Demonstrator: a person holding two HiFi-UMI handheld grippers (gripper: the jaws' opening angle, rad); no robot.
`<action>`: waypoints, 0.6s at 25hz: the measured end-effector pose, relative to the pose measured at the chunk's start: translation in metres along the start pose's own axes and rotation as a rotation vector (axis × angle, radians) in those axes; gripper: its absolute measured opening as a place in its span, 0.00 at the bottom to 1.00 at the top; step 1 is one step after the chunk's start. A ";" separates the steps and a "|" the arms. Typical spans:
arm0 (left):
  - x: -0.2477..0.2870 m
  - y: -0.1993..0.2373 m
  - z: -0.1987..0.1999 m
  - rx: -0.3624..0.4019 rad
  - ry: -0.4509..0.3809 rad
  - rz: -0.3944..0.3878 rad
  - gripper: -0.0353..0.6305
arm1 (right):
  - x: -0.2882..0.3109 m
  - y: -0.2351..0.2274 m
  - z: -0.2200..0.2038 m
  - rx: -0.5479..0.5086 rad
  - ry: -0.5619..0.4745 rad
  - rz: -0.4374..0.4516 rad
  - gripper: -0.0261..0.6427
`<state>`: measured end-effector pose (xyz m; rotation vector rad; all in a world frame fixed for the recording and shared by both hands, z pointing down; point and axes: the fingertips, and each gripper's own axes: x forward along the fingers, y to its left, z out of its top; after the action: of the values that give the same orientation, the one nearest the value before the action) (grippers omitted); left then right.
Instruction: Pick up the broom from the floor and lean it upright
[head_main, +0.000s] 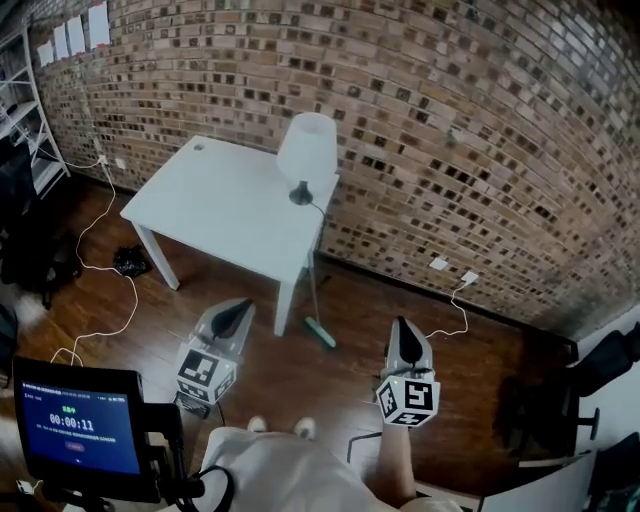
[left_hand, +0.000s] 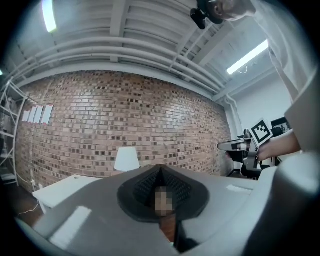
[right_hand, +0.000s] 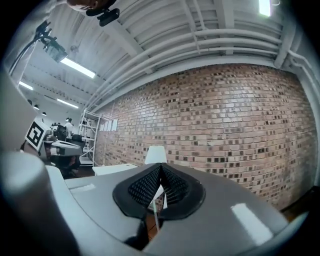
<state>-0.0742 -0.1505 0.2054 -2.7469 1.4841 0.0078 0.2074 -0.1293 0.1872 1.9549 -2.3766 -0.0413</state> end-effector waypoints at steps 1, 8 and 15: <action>-0.001 -0.001 0.001 0.001 -0.003 0.004 0.05 | 0.000 0.002 0.000 0.001 -0.002 0.007 0.06; 0.001 -0.025 0.008 0.035 -0.030 0.003 0.05 | -0.016 -0.008 -0.005 0.014 -0.013 0.010 0.06; -0.005 -0.016 0.009 0.054 -0.028 -0.011 0.05 | -0.024 0.004 -0.014 0.019 0.006 -0.017 0.06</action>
<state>-0.0637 -0.1380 0.1967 -2.7017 1.4402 0.0058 0.2093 -0.1053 0.2008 1.9812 -2.3650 -0.0138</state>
